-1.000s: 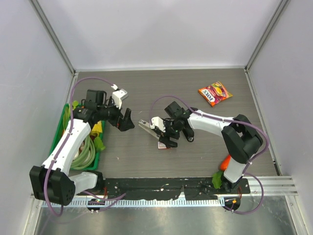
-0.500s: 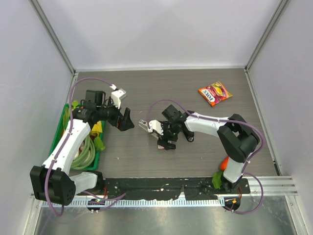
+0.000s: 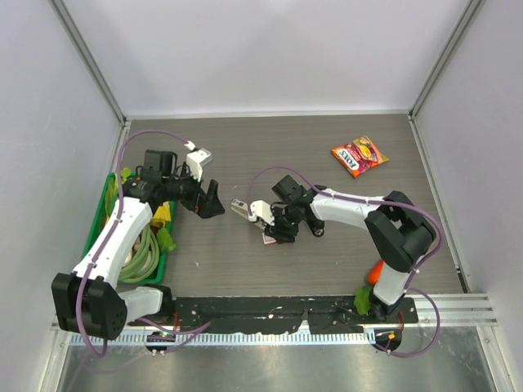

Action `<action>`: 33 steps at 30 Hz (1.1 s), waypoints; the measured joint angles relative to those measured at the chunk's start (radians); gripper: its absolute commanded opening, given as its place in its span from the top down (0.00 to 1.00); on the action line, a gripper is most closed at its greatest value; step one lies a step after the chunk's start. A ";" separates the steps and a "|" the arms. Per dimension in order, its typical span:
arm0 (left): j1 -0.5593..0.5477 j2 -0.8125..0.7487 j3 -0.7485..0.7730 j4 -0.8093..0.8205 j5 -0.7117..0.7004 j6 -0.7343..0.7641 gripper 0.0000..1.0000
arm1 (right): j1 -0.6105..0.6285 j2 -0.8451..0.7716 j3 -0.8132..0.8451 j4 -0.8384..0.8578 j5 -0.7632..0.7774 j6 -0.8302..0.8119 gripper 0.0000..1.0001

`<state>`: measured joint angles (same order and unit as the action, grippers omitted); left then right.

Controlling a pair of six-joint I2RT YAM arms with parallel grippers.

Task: Load the staples into the stapler
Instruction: Pick up the staple box from the center of the board.

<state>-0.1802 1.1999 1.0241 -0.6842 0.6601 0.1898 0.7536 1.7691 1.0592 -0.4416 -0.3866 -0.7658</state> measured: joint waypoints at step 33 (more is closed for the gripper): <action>-0.251 0.551 0.401 -0.009 0.229 -0.140 0.00 | -0.054 -0.671 -0.258 0.167 0.094 0.195 0.59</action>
<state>-0.4316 1.7512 1.4254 -0.6933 0.8886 0.0494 0.6998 1.0981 0.8009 -0.2749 -0.2924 -0.5713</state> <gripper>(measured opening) 0.996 0.482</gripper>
